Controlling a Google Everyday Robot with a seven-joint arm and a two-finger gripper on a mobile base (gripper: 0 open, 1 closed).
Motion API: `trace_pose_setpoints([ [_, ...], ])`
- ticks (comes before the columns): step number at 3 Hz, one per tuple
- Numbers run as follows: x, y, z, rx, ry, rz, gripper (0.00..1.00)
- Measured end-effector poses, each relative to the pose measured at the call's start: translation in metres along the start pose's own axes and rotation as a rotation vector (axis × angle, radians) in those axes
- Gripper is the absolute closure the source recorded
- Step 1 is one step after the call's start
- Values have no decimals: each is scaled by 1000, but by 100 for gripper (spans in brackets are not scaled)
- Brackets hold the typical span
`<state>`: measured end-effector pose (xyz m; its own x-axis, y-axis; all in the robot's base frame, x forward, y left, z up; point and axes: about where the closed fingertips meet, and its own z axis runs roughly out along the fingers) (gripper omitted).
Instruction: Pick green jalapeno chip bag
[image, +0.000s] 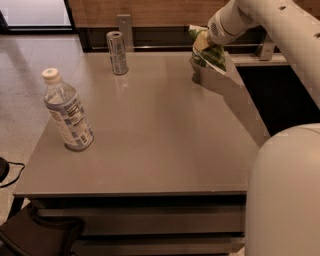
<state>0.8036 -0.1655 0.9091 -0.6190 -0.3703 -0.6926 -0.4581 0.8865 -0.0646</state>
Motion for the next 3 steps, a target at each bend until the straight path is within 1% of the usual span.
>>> trace_pose_setpoints([
  [1, 0, 1, 0, -3, -1, -1, 100],
  [3, -27, 10, -31, -63, -118, -62, 100],
])
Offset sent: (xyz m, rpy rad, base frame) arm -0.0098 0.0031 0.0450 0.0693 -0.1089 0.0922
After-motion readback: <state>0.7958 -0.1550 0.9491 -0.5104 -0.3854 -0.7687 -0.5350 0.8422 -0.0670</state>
